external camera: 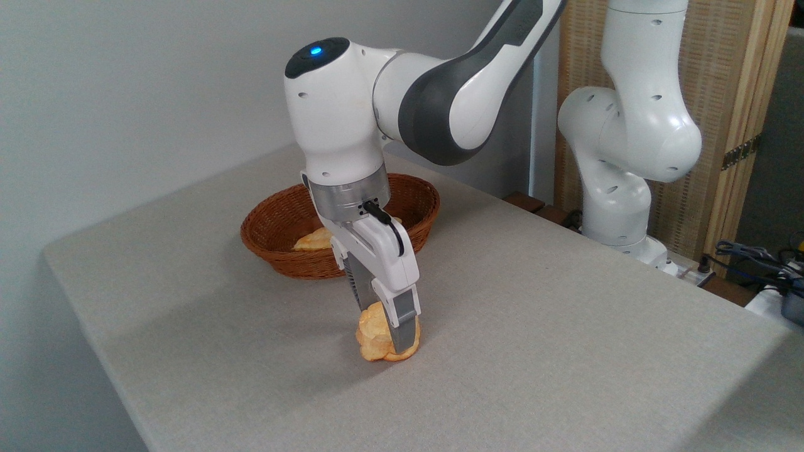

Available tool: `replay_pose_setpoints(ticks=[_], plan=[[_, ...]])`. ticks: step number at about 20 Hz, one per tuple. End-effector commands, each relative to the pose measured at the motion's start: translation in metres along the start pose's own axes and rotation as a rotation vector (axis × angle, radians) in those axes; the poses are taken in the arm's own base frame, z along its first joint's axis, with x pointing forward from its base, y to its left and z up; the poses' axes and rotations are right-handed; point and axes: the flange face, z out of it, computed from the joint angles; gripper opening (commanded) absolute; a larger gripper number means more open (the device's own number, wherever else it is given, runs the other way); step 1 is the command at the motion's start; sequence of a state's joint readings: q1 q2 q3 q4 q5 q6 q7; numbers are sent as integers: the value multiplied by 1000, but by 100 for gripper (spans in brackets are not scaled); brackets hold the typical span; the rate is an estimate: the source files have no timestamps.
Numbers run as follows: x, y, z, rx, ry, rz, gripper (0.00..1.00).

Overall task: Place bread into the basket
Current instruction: 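Lift the bun and carry it over the wicker basket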

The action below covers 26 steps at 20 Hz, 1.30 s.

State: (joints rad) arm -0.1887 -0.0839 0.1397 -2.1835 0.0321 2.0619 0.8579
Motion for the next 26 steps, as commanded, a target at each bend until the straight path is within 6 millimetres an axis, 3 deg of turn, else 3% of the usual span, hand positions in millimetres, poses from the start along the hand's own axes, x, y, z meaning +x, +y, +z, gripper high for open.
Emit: replay_pose_setpoints(ticks=[1, 13, 15, 18, 22, 26], plan=[[0, -1, 2, 19, -4, 23, 39], [1, 0, 1, 17, -6, 24, 41], [2, 0, -8, 27, 5, 23, 42], [7, 2, -41, 54, 66, 9, 42], [36, 32, -91, 26, 181, 1, 42], [88, 93, -111, -19, 209, 16, 43]])
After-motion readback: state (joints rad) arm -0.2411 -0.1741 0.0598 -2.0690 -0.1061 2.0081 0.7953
